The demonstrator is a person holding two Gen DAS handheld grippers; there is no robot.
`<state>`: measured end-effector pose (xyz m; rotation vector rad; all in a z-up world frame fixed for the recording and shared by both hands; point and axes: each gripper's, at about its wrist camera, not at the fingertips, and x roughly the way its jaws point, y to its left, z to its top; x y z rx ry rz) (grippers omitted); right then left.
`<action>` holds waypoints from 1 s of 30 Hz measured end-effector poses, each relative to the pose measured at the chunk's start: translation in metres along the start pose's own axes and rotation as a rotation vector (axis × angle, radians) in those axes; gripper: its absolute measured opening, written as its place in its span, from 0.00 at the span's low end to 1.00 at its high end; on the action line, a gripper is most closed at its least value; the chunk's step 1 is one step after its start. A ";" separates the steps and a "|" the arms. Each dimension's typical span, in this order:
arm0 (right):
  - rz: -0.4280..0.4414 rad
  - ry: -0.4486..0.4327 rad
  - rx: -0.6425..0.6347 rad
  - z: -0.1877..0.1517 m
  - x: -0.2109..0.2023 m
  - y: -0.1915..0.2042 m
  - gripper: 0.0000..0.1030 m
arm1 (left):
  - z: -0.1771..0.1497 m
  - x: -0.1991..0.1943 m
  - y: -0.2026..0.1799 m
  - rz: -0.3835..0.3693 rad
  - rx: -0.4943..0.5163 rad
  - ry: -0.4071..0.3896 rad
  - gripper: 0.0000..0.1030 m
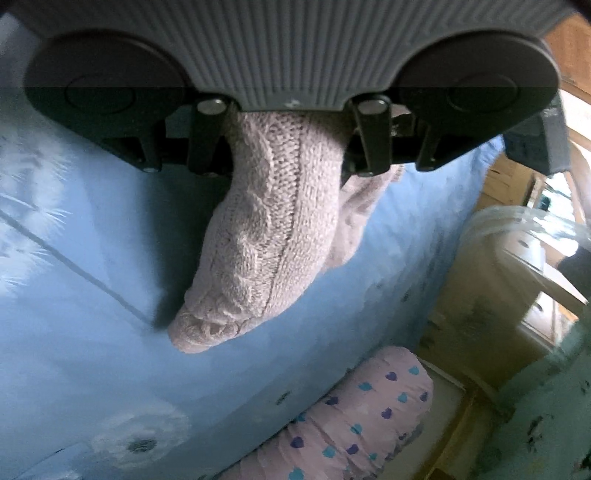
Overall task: Fold small clothes
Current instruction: 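Release the bundle from the right gripper and withdraw both tools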
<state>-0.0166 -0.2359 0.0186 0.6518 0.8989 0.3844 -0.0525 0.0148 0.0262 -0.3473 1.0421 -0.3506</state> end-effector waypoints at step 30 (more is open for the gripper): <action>-0.241 -0.234 -0.276 -0.077 -0.040 0.008 0.76 | -0.069 -0.051 -0.041 0.354 0.237 -0.242 0.87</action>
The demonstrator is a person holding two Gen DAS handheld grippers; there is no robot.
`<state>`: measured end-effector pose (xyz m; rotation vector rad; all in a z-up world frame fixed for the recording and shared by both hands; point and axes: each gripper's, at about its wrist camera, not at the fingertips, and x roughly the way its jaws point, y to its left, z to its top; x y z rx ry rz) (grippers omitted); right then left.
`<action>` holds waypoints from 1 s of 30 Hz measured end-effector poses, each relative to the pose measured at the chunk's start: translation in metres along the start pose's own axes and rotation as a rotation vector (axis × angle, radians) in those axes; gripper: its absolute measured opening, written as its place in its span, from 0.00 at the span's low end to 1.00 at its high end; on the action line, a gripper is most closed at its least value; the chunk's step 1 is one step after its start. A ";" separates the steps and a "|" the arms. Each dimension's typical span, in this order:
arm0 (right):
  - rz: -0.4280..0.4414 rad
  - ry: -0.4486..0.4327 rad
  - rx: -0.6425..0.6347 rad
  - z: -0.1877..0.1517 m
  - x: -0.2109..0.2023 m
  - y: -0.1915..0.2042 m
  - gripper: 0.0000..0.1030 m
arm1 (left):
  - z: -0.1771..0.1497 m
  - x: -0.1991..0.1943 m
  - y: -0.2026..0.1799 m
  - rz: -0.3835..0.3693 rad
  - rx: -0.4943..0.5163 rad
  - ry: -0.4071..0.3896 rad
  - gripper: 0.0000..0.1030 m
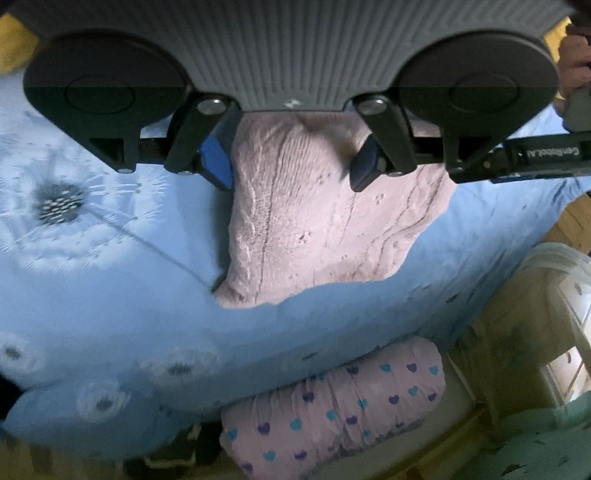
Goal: Fold small clothes
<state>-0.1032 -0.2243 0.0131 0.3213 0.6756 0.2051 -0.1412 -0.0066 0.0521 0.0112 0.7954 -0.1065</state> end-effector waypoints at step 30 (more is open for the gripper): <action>-0.121 -0.043 -0.198 -0.066 0.012 0.008 0.80 | -0.046 0.052 -0.020 0.103 -0.012 0.065 1.00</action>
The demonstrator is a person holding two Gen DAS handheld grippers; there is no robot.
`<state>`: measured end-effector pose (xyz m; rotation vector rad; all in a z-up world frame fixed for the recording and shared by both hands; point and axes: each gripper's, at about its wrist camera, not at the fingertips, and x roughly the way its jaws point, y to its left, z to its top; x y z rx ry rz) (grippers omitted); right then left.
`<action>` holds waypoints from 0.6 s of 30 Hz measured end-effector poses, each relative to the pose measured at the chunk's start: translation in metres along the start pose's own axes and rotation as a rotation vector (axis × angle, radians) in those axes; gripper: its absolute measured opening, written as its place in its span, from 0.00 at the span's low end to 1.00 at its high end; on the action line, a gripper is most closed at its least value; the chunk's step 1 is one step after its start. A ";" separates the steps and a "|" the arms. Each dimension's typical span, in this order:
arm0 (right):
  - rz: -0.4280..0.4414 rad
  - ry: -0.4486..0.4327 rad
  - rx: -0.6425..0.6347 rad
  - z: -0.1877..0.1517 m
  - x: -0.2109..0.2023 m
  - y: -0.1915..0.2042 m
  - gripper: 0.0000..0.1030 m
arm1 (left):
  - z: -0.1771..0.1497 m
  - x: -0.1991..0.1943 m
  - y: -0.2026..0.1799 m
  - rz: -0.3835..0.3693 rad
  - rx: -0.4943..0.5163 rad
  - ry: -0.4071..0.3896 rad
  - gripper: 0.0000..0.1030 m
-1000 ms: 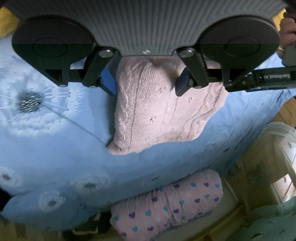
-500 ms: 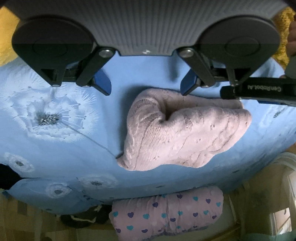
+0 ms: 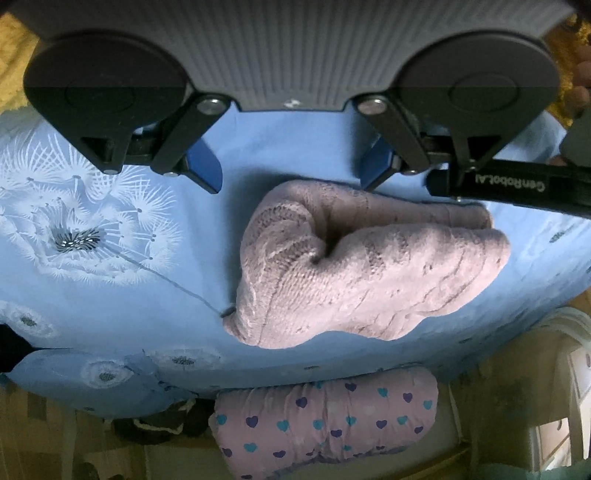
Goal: Fold small clothes
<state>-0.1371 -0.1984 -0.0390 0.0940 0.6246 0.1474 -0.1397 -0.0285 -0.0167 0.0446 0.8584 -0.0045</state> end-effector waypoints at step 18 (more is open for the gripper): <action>-0.019 -0.001 -0.030 -0.003 0.000 0.006 0.81 | -0.001 0.001 0.001 0.015 0.004 0.000 1.00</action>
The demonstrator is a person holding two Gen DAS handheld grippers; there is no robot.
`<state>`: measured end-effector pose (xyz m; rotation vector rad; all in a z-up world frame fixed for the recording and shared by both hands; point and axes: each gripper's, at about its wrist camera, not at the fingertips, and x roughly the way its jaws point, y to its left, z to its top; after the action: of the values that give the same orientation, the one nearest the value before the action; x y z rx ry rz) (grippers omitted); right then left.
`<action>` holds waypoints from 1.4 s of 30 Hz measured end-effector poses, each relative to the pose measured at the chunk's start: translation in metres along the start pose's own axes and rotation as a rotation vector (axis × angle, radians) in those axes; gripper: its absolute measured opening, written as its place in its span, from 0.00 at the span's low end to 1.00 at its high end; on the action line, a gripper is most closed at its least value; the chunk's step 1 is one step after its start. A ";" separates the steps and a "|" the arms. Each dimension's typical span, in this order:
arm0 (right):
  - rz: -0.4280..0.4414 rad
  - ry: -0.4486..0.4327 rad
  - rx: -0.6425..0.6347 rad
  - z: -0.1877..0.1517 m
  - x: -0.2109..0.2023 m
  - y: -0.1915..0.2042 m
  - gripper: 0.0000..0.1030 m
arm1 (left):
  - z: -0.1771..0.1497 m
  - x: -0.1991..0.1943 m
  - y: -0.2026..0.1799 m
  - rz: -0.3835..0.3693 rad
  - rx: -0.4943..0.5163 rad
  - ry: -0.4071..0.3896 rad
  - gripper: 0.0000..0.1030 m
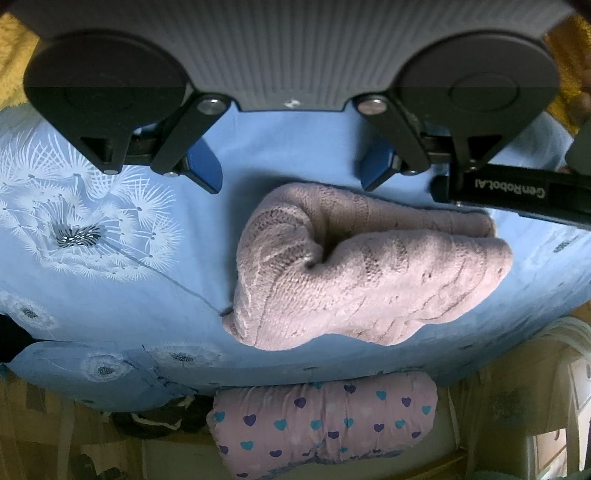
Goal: Fold small clothes
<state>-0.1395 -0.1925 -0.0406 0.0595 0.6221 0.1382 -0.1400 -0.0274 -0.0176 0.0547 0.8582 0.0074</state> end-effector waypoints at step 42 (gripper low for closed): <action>-0.011 -0.001 -0.004 -0.001 0.000 0.003 0.81 | -0.003 0.002 0.001 0.011 -0.002 -0.003 1.00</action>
<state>-0.1406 -0.1893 -0.0406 0.0520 0.6211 0.1293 -0.1411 -0.0259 -0.0209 0.0576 0.8551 0.0183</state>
